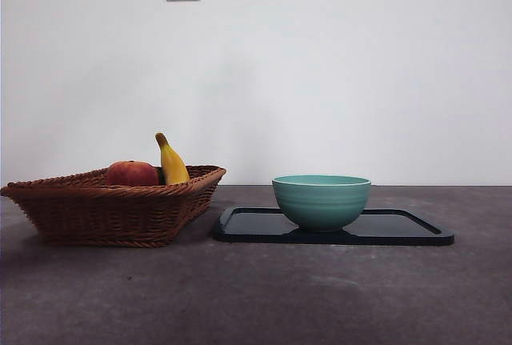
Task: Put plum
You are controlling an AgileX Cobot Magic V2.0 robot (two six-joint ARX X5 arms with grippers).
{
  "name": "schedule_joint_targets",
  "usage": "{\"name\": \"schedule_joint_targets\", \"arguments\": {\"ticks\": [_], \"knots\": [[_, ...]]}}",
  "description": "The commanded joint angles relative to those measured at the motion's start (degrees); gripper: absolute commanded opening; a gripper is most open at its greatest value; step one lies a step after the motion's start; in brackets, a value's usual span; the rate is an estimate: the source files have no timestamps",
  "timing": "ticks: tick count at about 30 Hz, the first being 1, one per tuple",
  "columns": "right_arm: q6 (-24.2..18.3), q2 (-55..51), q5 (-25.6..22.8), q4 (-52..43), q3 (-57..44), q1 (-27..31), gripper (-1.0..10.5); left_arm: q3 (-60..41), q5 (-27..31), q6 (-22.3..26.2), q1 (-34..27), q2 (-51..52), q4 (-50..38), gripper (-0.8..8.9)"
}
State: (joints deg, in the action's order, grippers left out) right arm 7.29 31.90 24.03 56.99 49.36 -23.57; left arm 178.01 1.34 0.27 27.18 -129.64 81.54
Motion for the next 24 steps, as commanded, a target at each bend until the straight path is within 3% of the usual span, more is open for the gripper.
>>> {"name": "schedule_joint_targets", "arguments": {"ticks": [1,24], "knots": [[-0.7,0.2,0.2,-0.5,1.4,-0.3,2.2,-0.3,-0.2,-0.5,0.4,-0.4,3.3,2.71],[-0.7,0.2,0.2,-0.1,1.7,-0.3,2.2,-20.4,-0.2,-1.0,-0.6,-0.4,3.4,2.7]]}}
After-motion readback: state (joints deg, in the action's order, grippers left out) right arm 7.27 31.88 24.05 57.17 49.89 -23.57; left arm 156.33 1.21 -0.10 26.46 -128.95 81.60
